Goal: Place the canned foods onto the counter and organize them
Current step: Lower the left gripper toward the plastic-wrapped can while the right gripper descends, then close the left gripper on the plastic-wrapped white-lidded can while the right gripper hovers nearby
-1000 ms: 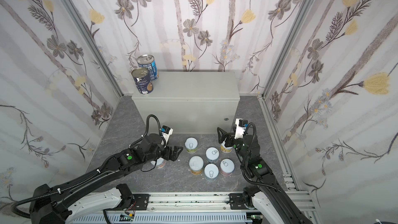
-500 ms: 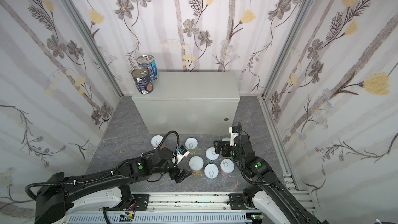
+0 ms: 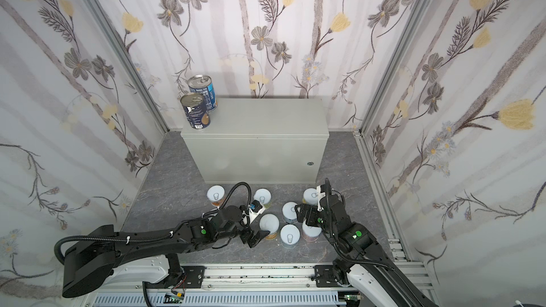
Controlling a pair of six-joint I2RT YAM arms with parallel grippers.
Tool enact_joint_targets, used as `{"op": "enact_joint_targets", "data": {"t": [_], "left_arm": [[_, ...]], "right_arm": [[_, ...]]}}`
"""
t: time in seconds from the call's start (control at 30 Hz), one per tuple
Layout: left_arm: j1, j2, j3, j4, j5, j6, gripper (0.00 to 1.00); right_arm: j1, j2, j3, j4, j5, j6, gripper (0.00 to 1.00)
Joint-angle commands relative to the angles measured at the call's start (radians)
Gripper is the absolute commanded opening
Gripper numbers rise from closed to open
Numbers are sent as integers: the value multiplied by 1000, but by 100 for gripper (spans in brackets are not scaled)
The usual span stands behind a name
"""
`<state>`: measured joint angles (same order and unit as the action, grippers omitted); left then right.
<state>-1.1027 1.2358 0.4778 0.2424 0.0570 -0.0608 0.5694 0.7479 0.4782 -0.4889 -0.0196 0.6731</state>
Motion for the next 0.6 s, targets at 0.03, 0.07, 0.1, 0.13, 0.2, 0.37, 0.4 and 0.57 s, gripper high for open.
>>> {"op": "enact_joint_targets", "data": {"t": [0.03, 0.07, 0.1, 0.13, 0.2, 0.37, 0.4, 0.57], "left_arm": [[-9, 45, -2, 79, 29, 12, 100], [-13, 62, 2, 83, 24, 18, 100], [-15, 77, 5, 95, 16, 24, 100], [-18, 89, 7, 110, 4, 30, 100], [-26, 119, 7, 155, -41, 34, 100], [-70, 222, 15, 293, -157, 20, 99], [-84, 241, 16, 322, -186, 9, 98], [-138, 275, 27, 375, -292, 7, 92]], "right_arm": [[1, -2, -3, 32, 32, 26, 100], [0, 0, -4, 34, 34, 27, 100], [1, 1, -4, 35, 35, 26, 100], [0, 2, -4, 35, 36, 26, 100], [0, 4, -4, 38, 39, 26, 100], [1, 17, -3, 44, 38, 21, 100], [1, 19, -3, 46, 40, 20, 100], [1, 28, -5, 48, 46, 20, 100]]}}
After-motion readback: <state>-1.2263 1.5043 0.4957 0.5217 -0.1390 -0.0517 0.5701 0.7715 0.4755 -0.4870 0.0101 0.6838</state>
